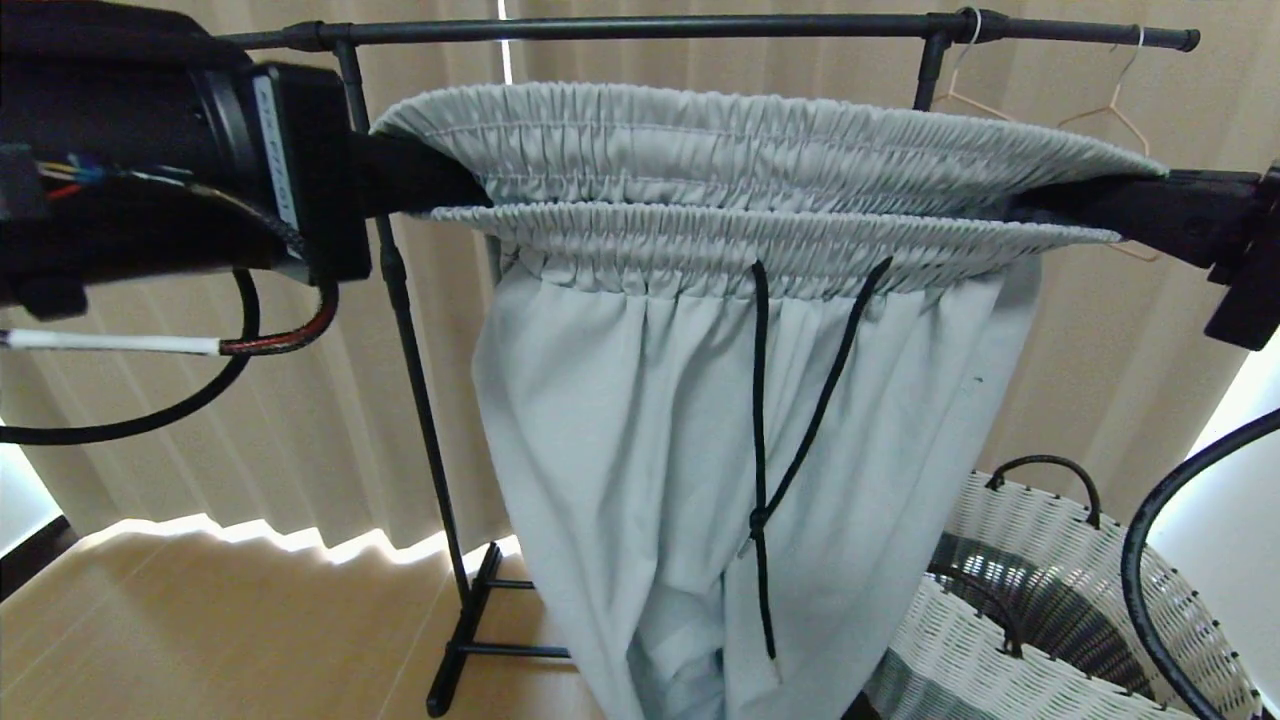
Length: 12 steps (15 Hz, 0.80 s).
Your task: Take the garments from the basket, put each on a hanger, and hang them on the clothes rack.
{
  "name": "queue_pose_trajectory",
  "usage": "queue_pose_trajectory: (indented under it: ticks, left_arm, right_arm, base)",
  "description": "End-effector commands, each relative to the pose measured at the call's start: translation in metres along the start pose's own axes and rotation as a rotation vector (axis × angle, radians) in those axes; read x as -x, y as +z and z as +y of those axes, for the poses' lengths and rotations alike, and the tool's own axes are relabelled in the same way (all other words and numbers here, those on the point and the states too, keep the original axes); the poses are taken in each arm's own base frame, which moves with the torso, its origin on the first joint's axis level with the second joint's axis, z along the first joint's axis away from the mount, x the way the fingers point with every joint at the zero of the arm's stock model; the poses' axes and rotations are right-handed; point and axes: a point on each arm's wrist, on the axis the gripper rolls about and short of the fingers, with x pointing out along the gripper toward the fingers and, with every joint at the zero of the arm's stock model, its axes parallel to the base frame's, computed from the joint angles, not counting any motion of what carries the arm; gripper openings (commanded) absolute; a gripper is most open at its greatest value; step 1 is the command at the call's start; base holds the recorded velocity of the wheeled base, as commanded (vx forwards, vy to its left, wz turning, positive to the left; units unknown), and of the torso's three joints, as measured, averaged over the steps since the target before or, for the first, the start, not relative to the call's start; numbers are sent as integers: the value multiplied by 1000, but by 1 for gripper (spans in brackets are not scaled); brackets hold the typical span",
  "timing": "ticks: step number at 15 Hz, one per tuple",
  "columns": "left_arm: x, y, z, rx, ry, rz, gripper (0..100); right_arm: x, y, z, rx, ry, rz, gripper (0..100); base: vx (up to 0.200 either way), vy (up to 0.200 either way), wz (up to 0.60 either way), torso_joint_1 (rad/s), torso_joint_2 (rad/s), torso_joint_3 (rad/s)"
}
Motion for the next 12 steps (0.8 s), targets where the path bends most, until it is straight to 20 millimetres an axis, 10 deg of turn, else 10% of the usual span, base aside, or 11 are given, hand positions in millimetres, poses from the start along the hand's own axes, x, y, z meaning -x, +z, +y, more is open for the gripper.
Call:
queue_pose_trajectory:
  ticks: [1,12]
  left_arm:
    - [-16,-14,6,5,31,61,0]
    - [-35,-38,7,-2,35,108,0]
  right_arm:
    - [-13,-7,-2,-4,-3,36,0]
    - [-36,-35,-19,-13,-75,73,0]
  base:
    - [0,0,0,0,0,0]
    - [0,0,0,0,0,0]
